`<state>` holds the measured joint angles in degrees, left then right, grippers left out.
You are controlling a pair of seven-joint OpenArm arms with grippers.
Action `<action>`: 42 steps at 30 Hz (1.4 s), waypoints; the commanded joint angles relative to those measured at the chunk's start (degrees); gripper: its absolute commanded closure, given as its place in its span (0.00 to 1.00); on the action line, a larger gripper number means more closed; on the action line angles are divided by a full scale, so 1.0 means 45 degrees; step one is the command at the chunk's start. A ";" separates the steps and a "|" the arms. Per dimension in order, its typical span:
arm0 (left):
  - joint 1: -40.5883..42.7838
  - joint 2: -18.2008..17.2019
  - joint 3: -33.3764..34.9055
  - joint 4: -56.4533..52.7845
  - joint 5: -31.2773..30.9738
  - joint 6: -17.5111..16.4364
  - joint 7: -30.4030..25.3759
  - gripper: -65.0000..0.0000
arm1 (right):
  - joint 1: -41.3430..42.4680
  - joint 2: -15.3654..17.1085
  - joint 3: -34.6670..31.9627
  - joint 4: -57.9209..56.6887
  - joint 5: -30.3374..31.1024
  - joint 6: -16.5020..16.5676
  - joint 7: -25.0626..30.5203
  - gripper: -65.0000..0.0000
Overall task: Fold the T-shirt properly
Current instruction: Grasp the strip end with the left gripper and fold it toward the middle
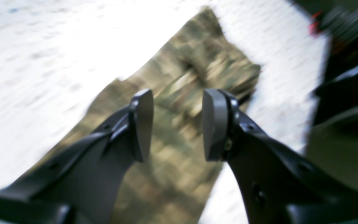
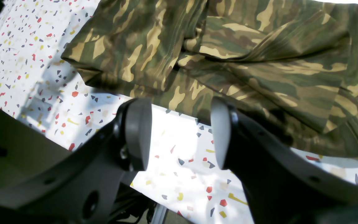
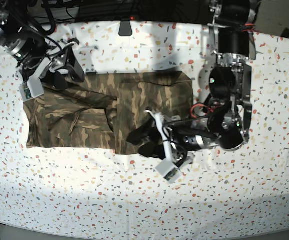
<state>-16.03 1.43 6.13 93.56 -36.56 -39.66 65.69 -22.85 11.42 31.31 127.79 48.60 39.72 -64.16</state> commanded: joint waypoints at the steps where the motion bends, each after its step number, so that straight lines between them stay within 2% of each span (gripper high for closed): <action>1: -0.0248 -0.0408 -0.0019 0.0185 0.0049 -0.0076 -0.0257 0.61 | 0.0029 0.0107 0.0044 0.0233 0.0296 0.0061 0.0238 0.52; 6: 0.0219 -0.2225 -0.0019 0.0170 0.0219 -0.0076 -0.0831 0.61 | 0.0068 0.0107 0.0039 0.0233 0.0262 0.0061 0.0257 0.52; 9: 0.0908 -0.3065 -0.0019 0.0170 0.0223 -0.0076 -0.2467 0.63 | 0.0068 0.0107 0.0039 0.0233 0.0257 0.0061 0.0257 0.52; 11: 0.1457 -0.3332 -0.0019 0.0170 0.0175 -0.0076 -0.3347 0.66 | 0.0063 0.0107 0.0039 0.0233 0.0257 0.0061 0.0253 0.52; 15: 0.2453 -0.3113 -0.0015 0.0170 0.0058 -0.0076 -0.3701 0.67 | 0.0068 0.0107 0.0039 0.0233 0.0257 0.0061 0.0257 0.52; 19: 0.3177 -0.2803 -0.0015 0.0141 0.1379 -0.0076 -0.5056 0.67 | 0.0068 0.0107 0.0039 0.0233 0.0257 0.0061 0.0267 0.52; 21: 0.3337 -0.2633 -0.0015 0.0121 0.1933 -0.0076 -0.5289 0.67 | 0.0068 0.0107 0.0039 0.0233 0.0257 0.0061 0.0262 0.52; 33: 0.3342 -0.1763 -0.0005 -0.3196 0.2113 -0.0076 -0.5328 0.67 | 0.0379 0.0107 0.0044 0.0233 0.0253 0.0061 0.0267 0.52; 37: 0.3002 -0.1739 -0.0010 -0.3313 0.1996 -0.0076 -0.5508 0.67 | 0.0850 0.0107 0.0044 0.0233 0.0257 0.0061 0.0301 0.52; 42: 0.1996 -0.1739 -0.0019 -0.3123 0.0787 -0.0076 -0.4439 0.67 | 0.1773 0.0117 0.0044 0.0233 -0.0126 0.0061 0.0136 0.52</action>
<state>-5.89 -6.37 6.11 78.17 -31.86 -39.44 47.09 -15.18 11.40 31.31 127.87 47.48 39.72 -64.66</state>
